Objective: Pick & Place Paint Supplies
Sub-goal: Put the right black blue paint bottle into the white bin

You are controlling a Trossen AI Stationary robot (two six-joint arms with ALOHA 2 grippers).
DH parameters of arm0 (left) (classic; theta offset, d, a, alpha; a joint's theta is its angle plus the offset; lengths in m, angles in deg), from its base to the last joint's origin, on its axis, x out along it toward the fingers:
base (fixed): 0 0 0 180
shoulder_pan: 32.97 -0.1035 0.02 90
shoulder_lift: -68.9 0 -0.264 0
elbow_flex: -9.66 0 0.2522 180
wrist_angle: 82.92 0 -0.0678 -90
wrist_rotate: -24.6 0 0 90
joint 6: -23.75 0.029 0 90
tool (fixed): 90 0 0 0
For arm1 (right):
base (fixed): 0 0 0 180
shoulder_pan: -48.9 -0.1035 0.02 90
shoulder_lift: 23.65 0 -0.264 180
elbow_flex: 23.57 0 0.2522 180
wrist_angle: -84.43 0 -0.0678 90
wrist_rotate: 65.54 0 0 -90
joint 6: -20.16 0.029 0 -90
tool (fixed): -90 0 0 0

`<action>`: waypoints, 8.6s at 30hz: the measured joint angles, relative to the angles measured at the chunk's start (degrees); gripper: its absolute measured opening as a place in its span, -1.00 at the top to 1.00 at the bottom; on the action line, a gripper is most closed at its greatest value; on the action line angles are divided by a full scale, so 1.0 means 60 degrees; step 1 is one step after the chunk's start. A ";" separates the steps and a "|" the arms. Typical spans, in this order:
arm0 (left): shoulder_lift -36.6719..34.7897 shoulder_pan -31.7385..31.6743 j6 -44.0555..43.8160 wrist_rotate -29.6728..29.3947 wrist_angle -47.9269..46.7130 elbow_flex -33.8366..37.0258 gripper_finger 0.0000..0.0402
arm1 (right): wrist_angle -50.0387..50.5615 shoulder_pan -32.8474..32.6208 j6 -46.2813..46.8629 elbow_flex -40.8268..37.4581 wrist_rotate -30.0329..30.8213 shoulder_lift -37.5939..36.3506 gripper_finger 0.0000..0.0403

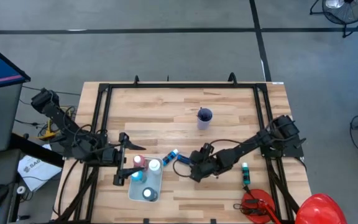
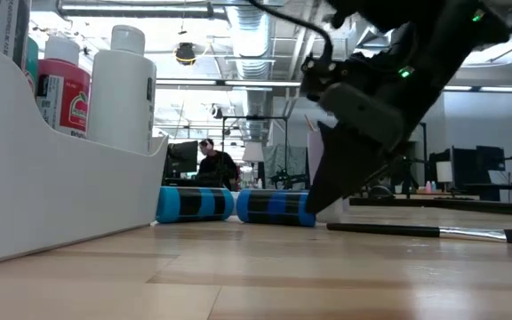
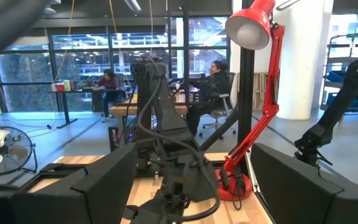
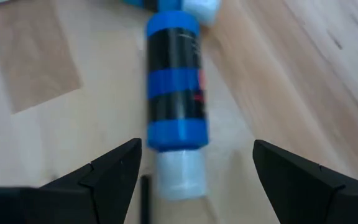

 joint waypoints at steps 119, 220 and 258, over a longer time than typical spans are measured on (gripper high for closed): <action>0.5199 -0.3753 -0.1560 0.4617 -0.4704 -0.3607 -0.15 | 0.6663 0.0083 -0.0883 0.6263 -0.3218 -0.0624 0.23; 0.4911 -0.3645 -0.1671 0.5498 -0.2517 -0.3614 0.47 | -1.1332 -0.2068 -0.6666 -0.4049 0.2291 -0.5624 0.39; 0.4911 -0.3552 -0.1594 0.4448 -0.1707 -0.3603 0.47 | -0.9660 -0.2353 -0.6488 -0.3176 0.3475 -0.4868 -0.40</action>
